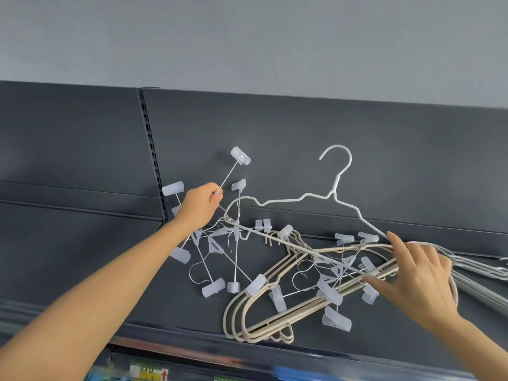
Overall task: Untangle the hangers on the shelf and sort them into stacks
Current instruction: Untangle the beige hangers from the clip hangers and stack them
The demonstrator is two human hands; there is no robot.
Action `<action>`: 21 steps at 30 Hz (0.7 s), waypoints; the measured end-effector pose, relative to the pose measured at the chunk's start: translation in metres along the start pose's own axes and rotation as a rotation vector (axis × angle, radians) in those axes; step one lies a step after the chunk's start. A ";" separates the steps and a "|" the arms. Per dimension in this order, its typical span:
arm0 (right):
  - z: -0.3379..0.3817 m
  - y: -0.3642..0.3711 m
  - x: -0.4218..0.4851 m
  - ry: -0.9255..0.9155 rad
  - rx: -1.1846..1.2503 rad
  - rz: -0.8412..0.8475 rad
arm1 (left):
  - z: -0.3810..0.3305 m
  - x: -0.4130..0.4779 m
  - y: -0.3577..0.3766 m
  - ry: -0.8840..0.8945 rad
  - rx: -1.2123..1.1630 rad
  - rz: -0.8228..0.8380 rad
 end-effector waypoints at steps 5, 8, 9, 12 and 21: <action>-0.003 -0.010 0.006 0.056 0.000 -0.084 | 0.001 -0.007 -0.015 -0.007 -0.178 -0.103; -0.002 -0.006 0.016 0.109 -0.020 -0.005 | 0.007 -0.007 -0.021 -0.047 -0.298 -0.141; 0.000 -0.003 0.019 0.121 -0.027 0.026 | 0.009 -0.007 -0.020 -0.064 -0.324 -0.141; 0.007 0.004 0.025 0.129 -0.048 0.121 | 0.015 -0.011 -0.011 -0.112 -0.346 -0.149; 0.020 0.004 0.048 0.120 0.295 0.357 | 0.023 -0.026 -0.001 -0.157 -0.416 -0.277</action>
Point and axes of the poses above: each hand's wrist, its own x-axis towards the middle knuckle, its own y-axis out of the palm, z = x × y, the point moved 6 cm from there along x, towards the middle knuckle, and after that the axes turned 6 degrees about z, right-handed, at the moved point
